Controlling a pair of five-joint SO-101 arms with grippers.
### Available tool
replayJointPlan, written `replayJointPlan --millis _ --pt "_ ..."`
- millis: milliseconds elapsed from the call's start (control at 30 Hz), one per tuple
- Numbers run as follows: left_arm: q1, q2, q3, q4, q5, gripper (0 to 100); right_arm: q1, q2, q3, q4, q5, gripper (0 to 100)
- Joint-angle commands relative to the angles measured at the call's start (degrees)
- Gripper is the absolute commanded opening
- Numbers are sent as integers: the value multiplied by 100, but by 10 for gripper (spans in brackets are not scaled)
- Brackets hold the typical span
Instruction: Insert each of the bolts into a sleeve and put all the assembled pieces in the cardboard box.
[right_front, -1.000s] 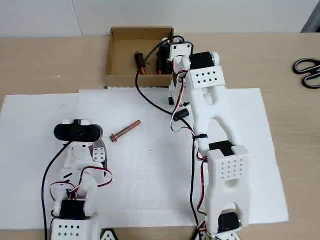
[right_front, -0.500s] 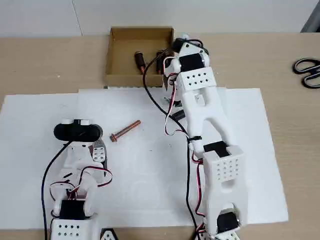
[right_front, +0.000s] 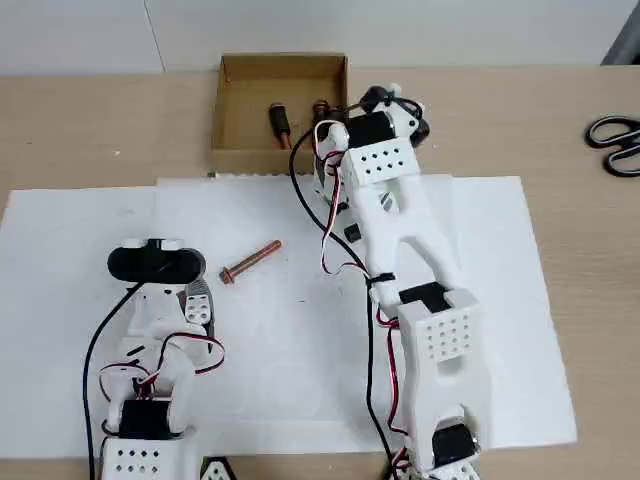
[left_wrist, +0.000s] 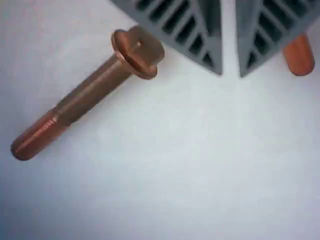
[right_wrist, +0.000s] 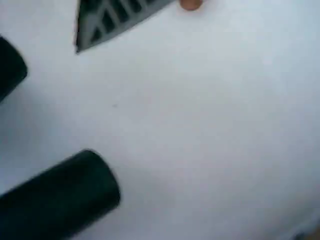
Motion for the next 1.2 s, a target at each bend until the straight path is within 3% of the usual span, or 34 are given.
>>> replayJointPlan --millis 0,233,1033,1167 --pt "-26 -35 -13 -114 -18 7 -66 -31 -26 31 -53 258" --pt "-26 -35 -13 -114 -18 7 -40 66 -35 4 -62 171" --pt "-26 -35 -13 -114 -18 7 374 664 -70 -356 -26 164" --pt "-26 -35 -13 -114 -18 7 374 664 -70 -338 -26 64"
